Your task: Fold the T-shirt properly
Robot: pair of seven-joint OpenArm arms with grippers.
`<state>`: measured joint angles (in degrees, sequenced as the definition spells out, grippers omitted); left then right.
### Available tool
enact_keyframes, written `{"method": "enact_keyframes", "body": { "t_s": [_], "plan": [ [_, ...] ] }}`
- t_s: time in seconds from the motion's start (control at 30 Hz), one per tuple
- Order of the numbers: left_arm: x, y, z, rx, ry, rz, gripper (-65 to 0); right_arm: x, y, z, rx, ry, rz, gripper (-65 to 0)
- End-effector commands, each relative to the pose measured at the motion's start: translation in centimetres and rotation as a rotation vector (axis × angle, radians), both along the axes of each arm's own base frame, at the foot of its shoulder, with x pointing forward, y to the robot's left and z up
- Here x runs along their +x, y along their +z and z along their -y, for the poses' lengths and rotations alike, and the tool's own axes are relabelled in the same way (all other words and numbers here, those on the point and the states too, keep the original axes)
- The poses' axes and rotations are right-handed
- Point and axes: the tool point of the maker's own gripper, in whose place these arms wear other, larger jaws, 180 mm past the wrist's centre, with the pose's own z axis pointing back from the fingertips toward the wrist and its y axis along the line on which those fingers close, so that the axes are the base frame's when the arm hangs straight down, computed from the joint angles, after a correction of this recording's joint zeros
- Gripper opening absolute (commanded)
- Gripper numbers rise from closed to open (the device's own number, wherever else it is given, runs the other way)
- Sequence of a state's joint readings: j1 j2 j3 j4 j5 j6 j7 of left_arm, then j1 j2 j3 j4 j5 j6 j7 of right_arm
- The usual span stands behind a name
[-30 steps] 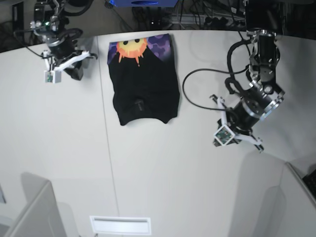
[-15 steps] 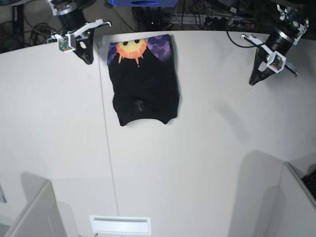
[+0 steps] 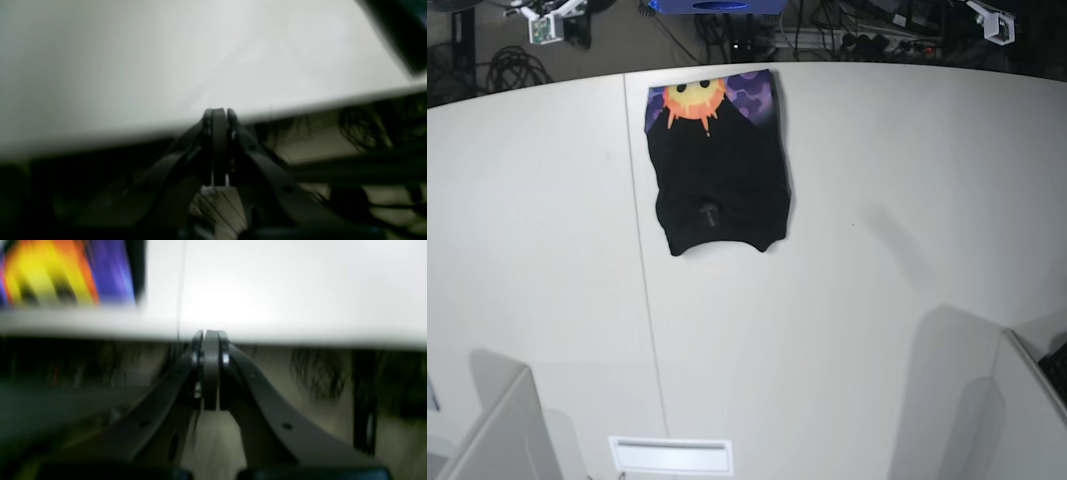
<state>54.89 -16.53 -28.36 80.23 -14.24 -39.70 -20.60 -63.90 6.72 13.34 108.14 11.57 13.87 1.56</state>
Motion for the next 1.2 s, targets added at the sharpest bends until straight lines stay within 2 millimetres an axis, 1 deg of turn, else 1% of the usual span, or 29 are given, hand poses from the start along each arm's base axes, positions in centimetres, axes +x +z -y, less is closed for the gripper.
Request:
{"method": "enact_keyframes", "body": {
  "t_s": [0.0, 0.07, 0.13, 0.17, 0.23, 0.3, 0.4, 0.5, 0.6, 0.7, 0.73, 0.77, 0.83, 0.87, 0.9, 0.93, 1.0, 1.07, 1.17],
  "plan": [
    [-1.1, 0.2, -0.6, -0.005, 0.013, -0.013, -65.0, -1.3, -0.6, 0.1, 0.003, -0.004, -0.049, -65.0],
    [-3.5, -1.4, -0.9, -0.017, 0.054, -0.081, -65.0, -4.3, -3.1, -0.4, 0.017, 0.003, -0.193, -65.0],
    [-5.8, -2.9, -0.8, -0.036, 0.086, -0.147, -65.0, -5.8, -5.0, -0.6, 0.026, 0.017, -0.271, -65.0],
    [-6.9, -3.8, -0.6, -0.048, 0.098, -0.184, -65.0, -7.0, -6.0, -0.9, 0.035, 0.025, -0.319, -65.0],
    [-8.2, -5.5, 0.0, -0.078, 0.117, -0.235, -65.0, -8.6, -8.0, -1.5, 0.053, 0.04, -0.385, -65.0],
    [-10.5, -7.5, 0.7, -0.107, 0.145, -0.313, -65.0, -10.4, -10.1, -1.8, 0.066, 0.06, -0.454, -65.0],
    [-12.4, -9.9, 1.6, -0.142, 0.174, -0.389, -65.0, -12.6, -12.9, -1.6, 0.063, 0.108, -0.551, -65.0],
    [-13.4, -12.1, 2.8, -0.175, 0.185, -0.453, -65.0, -14.2, -15.3, -0.6, 0.041, 0.163, -0.639, -65.0],
    [-13.8, -13.9, 4.3, -0.211, 0.218, -0.492, -65.0, -15.5, -17.3, 0.4, 0.014, 0.231, -0.719, -65.0],
    [-13.5, -15.2, 4.9, -0.23, 0.256, -0.508, -65.0, -16.4, -18.9, 1.5, -0.022, 0.313, -0.791, -65.0],
    [-13.5, -15.6, 5.1, -0.236, 0.268, -0.516, -65.0, -16.6, -19.4, 1.8, -0.033, 0.335, -0.814, -65.0],
    [-13.4, -16.0, 5.7, -0.248, 0.276, -0.523, -65.0, -16.6, -19.9, 2.1, -0.043, 0.342, -0.833, -65.0],
    [-12.9, -16.9, 6.2, -0.264, 0.299, -0.534, -65.0, -16.4, -21.0, 2.7, -0.064, 0.349, -0.869, -65.0],
    [-12.5, -17.3, 6.3, -0.268, 0.308, -0.538, -65.0, -16.3, -21.5, 2.5, -0.063, 0.34, -0.882, -65.0],
    [-12.3, -17.8, 6.5, -0.269, 0.302, -0.551, -65.0, -16.1, -22.0, 1.9, -0.053, 0.324, -0.883, -65.0],
    [-12.3, -18.2, 6.8, -0.268, 0.282, -0.572, -65.0, -15.8, -22.4, 1.6, -0.047, 0.312, -0.873, -65.0],
    [-12.2, -19.1, 8.0, -0.262, 0.198, -0.625, -65.0, -15.6, -23.1, 1.0, -0.03, 0.276, -0.85, -65.0],
    [-11.9, -20.0, 7.9, -0.182, 0.117, -0.664, -65.0, -15.2, -23.6, -0.1, -0.008, 0.254, -0.825, -65.0],
    [-10.1, -21.1, 7.9, -0.108, 0.022, -0.674, -65.0, -14.2, -24.3, -1.8, 0.018, 0.225, -0.788, -65.0]
  ]
}}
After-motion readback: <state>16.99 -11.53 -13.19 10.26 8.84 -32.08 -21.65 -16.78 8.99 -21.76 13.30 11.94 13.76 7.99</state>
